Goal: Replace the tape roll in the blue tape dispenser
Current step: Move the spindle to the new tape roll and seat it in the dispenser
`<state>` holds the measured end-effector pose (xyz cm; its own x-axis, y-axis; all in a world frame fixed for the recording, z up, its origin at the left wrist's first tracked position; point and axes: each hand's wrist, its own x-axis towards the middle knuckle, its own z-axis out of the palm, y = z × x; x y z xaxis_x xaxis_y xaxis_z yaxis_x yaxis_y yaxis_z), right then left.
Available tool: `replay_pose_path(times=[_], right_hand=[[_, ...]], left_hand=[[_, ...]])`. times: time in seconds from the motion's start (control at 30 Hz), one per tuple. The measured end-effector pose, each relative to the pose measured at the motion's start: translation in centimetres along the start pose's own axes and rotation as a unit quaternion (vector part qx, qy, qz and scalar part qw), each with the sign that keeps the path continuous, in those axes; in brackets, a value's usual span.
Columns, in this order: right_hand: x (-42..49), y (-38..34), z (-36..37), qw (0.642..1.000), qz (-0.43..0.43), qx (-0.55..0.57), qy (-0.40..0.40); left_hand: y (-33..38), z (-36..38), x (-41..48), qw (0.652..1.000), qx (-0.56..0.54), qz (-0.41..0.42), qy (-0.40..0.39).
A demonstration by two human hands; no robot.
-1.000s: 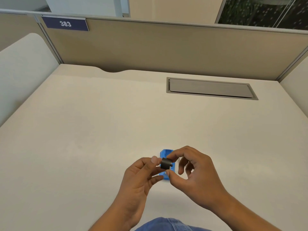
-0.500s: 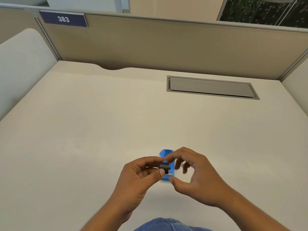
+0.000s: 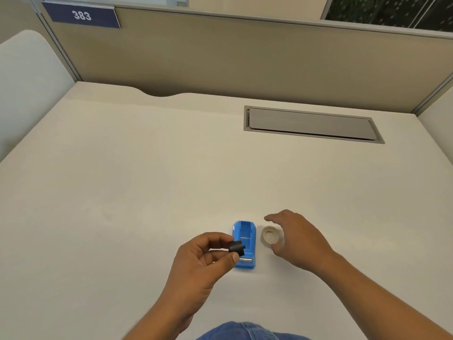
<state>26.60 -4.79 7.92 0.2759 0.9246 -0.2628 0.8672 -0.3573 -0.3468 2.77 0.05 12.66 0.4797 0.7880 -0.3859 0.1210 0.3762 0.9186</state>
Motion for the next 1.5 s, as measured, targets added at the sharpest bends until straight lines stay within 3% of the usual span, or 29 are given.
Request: replay_pose_path(times=[0.1,0.43,0.63,0.9,1.13,1.5], right_hand=[[0.8,0.2,0.7,0.999,-0.016,-0.048,0.000],[1.8,0.8,1.4,0.999,-0.015,-0.045,0.014],[0.0,0.5,-0.2,0.991,-0.021,0.104,0.080],[-5.6,-2.7,-3.1,0.927,-0.055,0.363,0.077],[-8.9,-5.6,-3.7,0.883,-0.068,0.458,0.075],[-10.3,-7.1,-4.0,0.872,-0.068,0.479,0.073]], left_hand=[[-0.1,0.0,0.3,1.000,0.006,-0.001,0.005],[-0.3,-0.1,1.0,1.000,0.014,-0.005,0.009],[0.2,0.0,0.7,0.999,0.024,0.020,0.015],[1.2,0.2,-0.7,0.997,0.039,0.074,0.005],[2.1,1.0,-2.2,0.994,0.031,0.102,-0.016],[2.2,1.1,-3.9,0.993,0.032,0.105,-0.033]])
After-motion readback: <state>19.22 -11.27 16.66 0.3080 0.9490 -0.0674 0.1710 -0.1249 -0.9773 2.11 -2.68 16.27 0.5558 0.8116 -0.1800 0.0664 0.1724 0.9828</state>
